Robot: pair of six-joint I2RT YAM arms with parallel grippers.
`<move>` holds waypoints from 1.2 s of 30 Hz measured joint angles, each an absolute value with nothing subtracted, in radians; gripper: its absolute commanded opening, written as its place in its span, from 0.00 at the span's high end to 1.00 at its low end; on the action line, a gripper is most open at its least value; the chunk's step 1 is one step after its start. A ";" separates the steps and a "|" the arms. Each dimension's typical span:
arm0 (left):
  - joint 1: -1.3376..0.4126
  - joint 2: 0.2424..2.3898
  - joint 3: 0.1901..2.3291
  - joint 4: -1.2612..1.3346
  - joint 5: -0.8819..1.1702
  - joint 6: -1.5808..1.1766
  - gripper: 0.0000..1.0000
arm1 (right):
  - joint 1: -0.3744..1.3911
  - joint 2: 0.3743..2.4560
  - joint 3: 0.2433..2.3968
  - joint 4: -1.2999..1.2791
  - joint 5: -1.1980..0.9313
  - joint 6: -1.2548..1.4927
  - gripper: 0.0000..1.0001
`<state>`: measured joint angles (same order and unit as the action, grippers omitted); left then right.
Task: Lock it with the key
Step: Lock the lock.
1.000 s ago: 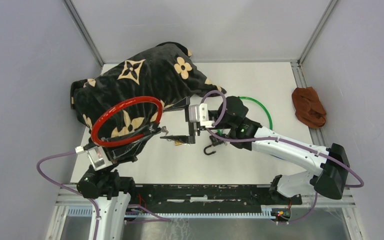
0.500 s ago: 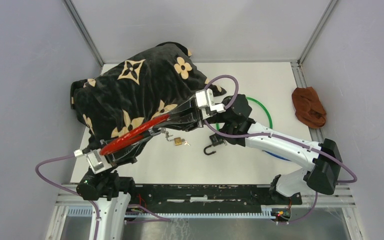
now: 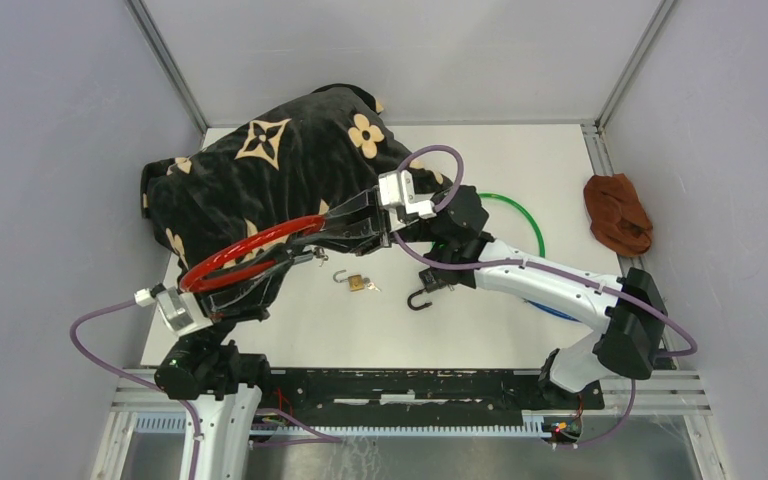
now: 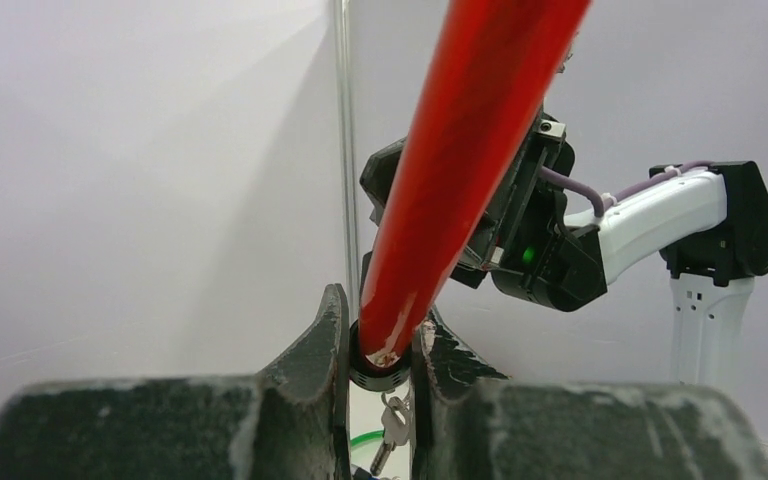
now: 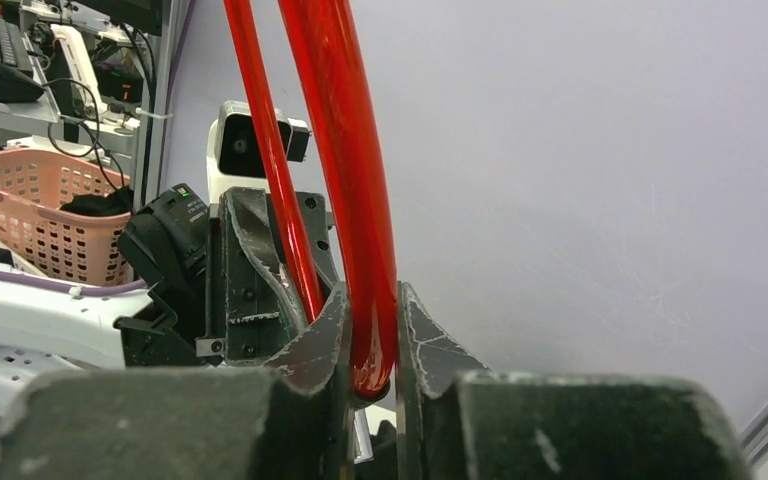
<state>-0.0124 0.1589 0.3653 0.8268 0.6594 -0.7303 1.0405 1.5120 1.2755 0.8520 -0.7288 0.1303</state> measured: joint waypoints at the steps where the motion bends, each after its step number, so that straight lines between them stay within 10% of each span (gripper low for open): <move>1: -0.012 0.159 0.364 0.828 0.653 -0.733 0.98 | 1.042 1.516 1.280 0.841 -0.730 0.127 0.70; 11: -0.011 0.125 0.353 0.856 0.622 -0.733 0.98 | 1.063 1.512 1.278 0.654 -0.749 0.045 0.54; 19: -0.009 0.121 0.352 0.870 0.603 -0.733 0.98 | 1.057 1.475 1.251 0.539 -0.778 -0.021 0.18; 36: -0.008 0.121 0.352 0.870 0.603 -0.732 0.98 | 0.953 1.506 1.350 0.318 -0.955 -0.012 0.30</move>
<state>-0.0078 0.1215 0.3523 0.8700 0.6029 -0.7322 0.9535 1.5059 1.3499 0.3176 -0.9550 -0.0120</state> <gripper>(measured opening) 0.205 0.693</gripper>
